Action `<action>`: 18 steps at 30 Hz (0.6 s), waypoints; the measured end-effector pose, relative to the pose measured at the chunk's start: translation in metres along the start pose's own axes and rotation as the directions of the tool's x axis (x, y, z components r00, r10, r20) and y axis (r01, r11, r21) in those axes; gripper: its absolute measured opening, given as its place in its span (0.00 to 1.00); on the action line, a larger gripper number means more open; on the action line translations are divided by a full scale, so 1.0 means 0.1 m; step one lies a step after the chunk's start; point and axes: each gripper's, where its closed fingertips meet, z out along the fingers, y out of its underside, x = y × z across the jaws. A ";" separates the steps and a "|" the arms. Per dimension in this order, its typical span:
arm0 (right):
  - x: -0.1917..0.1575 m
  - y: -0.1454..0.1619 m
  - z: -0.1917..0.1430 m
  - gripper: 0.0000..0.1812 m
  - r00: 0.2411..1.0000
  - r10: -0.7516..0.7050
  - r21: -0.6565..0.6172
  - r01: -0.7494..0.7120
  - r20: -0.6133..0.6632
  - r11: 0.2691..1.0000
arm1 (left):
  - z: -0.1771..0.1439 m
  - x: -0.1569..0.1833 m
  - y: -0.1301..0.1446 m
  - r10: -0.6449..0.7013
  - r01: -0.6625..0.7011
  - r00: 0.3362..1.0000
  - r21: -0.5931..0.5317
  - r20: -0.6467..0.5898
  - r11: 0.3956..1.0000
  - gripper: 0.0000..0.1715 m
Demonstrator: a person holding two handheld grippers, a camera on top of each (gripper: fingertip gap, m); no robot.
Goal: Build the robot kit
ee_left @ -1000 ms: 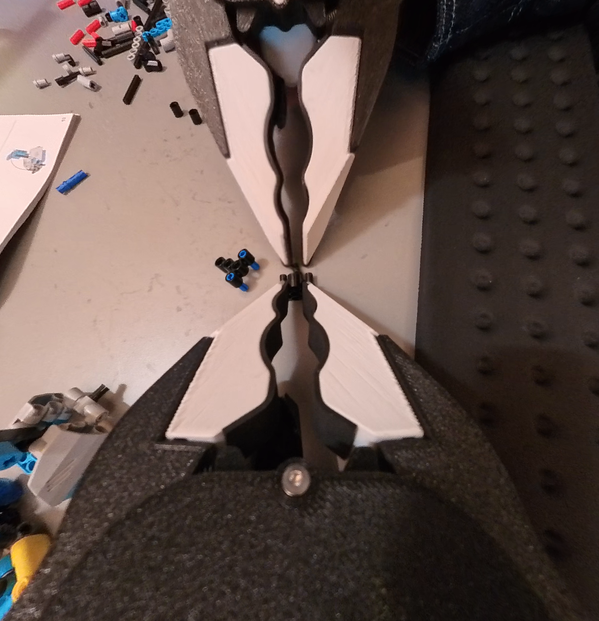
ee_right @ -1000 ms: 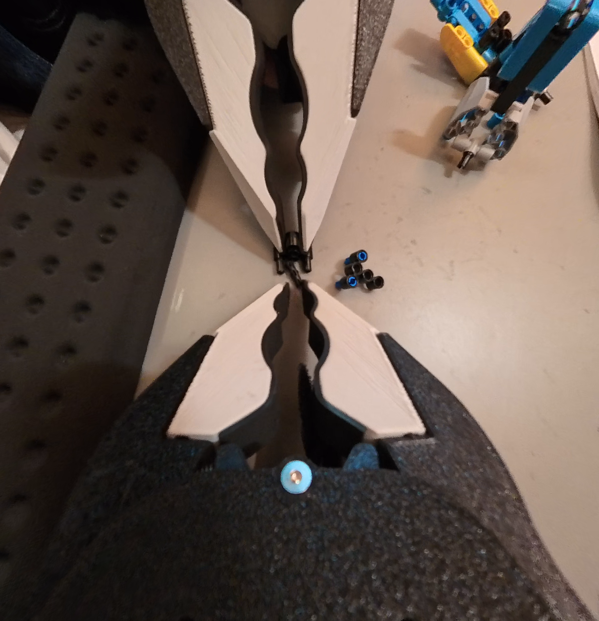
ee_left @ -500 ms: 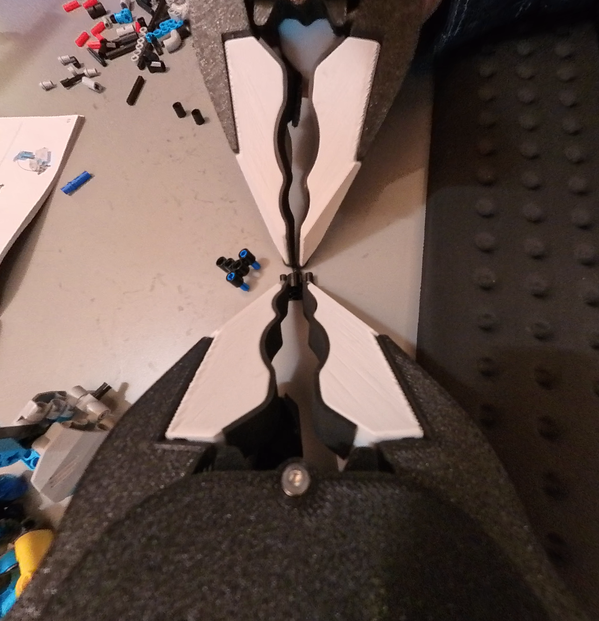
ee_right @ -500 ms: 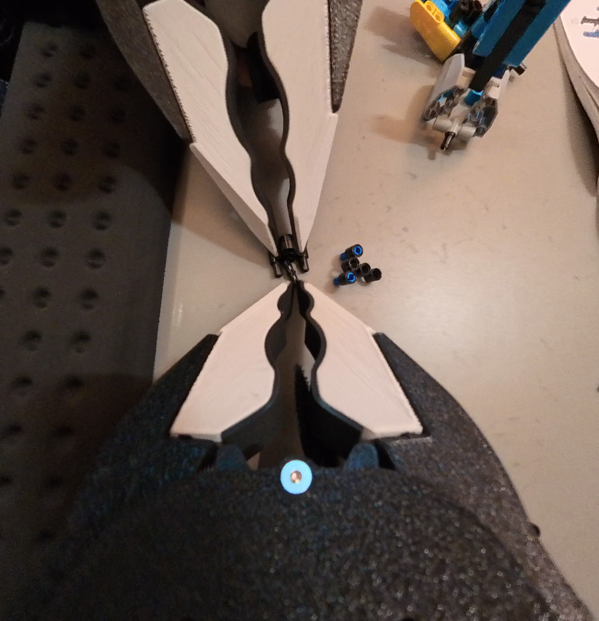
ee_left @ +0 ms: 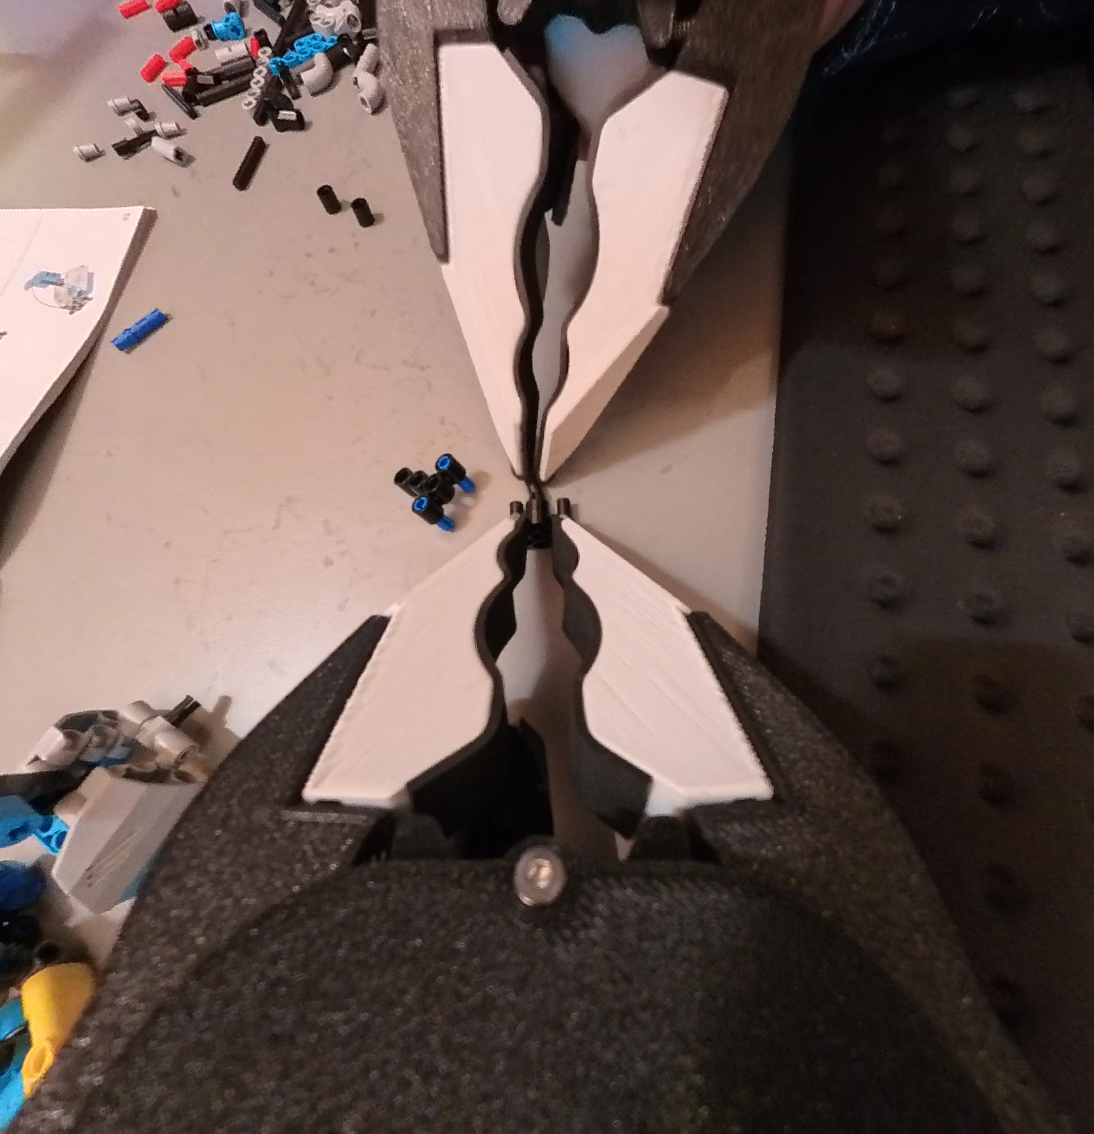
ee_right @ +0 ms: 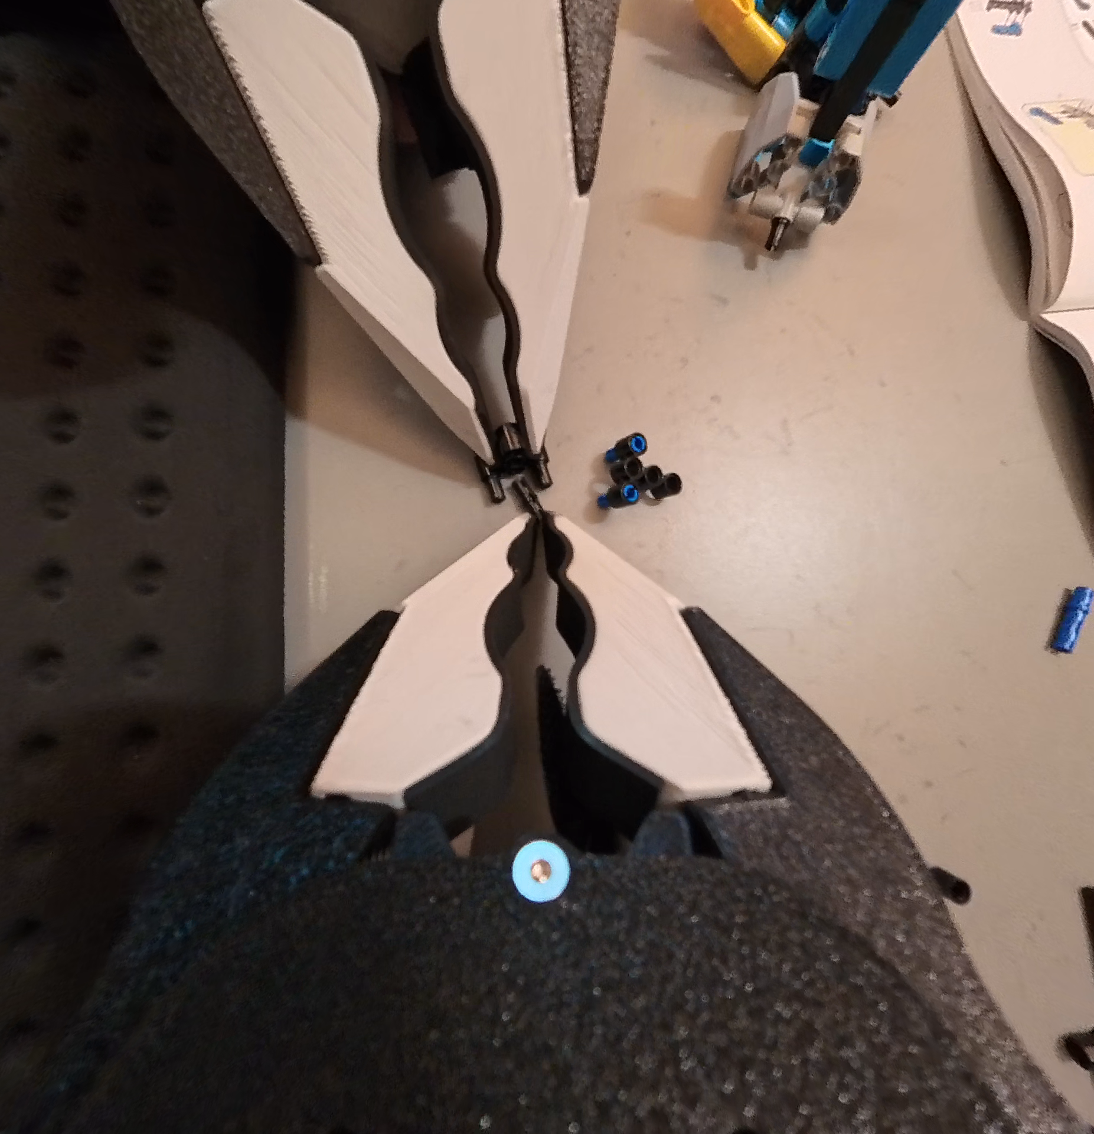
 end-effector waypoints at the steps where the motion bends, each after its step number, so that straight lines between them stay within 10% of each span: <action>1: -0.02 0.00 0.01 0.00 1.000 -0.006 -0.005 0.006 0.004 1.000 | 0.00 0.00 0.00 -0.004 0.004 1.000 0.000 0.000 1.000 0.05; 18: -0.04 0.02 -0.01 0.00 0.998 0.069 0.011 -0.069 0.012 0.998 | 0.00 0.00 0.00 -0.006 0.006 1.000 -0.001 0.014 1.000 0.04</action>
